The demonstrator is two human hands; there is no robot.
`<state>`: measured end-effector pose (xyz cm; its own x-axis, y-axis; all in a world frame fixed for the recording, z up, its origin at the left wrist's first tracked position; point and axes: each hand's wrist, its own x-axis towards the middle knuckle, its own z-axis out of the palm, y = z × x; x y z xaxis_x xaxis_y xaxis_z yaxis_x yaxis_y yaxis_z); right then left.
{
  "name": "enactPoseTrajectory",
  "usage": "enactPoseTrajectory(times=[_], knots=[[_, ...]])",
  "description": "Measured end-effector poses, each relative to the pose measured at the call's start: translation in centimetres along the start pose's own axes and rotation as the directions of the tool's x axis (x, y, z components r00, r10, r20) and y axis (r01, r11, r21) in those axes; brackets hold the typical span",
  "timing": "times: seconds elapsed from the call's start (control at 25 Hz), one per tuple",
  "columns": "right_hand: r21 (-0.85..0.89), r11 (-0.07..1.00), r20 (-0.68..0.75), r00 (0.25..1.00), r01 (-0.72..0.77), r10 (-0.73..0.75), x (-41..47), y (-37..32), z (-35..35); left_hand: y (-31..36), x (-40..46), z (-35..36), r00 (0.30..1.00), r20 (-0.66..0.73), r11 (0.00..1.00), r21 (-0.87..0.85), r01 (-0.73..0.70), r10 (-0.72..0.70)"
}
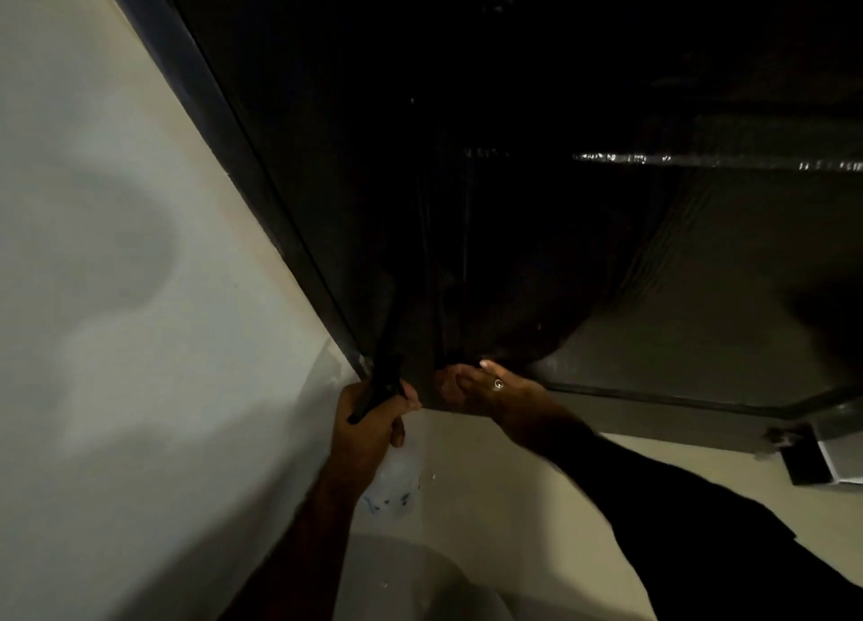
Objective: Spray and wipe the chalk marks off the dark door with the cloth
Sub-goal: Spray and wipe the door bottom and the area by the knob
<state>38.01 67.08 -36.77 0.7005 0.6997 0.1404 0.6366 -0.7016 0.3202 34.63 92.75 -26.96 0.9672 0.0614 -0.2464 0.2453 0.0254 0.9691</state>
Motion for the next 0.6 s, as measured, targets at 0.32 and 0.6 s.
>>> enactPoseTrajectory(times=[0.32,0.6], knots=[[-0.064,0.997,-0.101,0.993,0.053,-0.059,-3.6,4.1,-2.0,0.2,2.2,0.6,1.000,0.017,1.000,-0.004,0.019,-0.019],[0.090,0.994,0.041,0.997,0.063,-0.067,-2.3,2.6,2.1,-0.5,3.6,2.6,0.996,0.086,1.000,0.007,0.017,-0.017]])
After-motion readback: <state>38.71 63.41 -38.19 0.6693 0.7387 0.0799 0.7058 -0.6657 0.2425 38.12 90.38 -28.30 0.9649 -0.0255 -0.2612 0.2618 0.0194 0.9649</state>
